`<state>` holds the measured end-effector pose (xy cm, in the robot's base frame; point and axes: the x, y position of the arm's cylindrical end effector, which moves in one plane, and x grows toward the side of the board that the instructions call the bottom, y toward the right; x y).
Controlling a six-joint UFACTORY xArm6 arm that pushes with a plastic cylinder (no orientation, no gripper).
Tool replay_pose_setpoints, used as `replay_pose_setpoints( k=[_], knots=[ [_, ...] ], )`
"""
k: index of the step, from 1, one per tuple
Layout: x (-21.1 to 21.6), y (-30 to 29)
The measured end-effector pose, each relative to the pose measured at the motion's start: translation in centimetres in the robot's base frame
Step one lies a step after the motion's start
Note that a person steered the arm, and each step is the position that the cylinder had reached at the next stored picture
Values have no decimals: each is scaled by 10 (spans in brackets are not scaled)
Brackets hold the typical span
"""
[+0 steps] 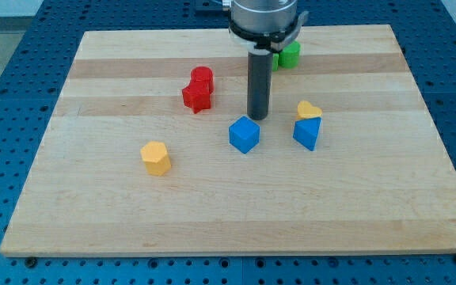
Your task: Slide your arm to the right side of the blue triangle
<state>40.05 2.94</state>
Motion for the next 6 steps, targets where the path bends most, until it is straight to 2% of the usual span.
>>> replay_pose_setpoints(
  k=[1, 2, 4, 6],
  knots=[
    [-22, 23],
    [-26, 73],
    [6, 145],
    [52, 146]
  ],
)
